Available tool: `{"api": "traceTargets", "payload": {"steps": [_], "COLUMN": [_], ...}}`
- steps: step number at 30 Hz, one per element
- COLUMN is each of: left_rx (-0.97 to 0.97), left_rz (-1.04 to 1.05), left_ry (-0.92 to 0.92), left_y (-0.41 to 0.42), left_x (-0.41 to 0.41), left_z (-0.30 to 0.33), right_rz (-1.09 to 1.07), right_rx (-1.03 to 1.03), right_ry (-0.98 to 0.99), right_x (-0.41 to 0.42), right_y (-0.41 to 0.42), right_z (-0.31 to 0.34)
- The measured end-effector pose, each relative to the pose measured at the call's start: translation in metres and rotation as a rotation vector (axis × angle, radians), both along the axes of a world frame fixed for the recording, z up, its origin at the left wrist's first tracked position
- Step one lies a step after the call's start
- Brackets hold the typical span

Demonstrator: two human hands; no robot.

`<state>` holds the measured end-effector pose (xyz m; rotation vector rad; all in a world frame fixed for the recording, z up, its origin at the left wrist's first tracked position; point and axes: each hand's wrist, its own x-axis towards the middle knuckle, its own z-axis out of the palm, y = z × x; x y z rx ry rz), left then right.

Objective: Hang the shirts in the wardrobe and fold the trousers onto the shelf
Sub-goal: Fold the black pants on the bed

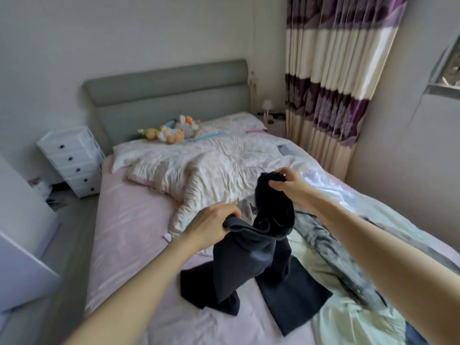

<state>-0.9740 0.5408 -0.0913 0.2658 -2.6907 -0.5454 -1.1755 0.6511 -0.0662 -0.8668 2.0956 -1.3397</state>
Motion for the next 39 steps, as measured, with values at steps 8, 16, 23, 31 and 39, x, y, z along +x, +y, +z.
{"api": "traceTargets", "payload": {"steps": [8,16,23,31,39], "left_rx": [0.475,0.632,0.623,0.774,0.584], "left_rz": [0.022,0.024,-0.075,0.032,0.08], "left_ry": [0.091,0.234,0.399,0.461,0.503], "left_y": [0.014,0.009,-0.01,-0.031,-0.048], "left_x": [-0.026,-0.051,-0.073,-0.075,-0.092], "left_z": [-0.032,-0.005,0.086,0.138,0.249], "right_rz": [0.33,0.304,0.468,0.15,-0.059], "right_rx": [0.059,-0.084,0.163,-0.021,-0.602], "right_ry": [0.005,0.215,0.199,0.738,0.251], "right_x": [0.019,0.003,-0.015,-0.028,-0.032], "right_y": [0.022,0.037,0.036,0.025,-0.008], "right_z": [-0.013,-0.001,0.051,0.126,0.24]}}
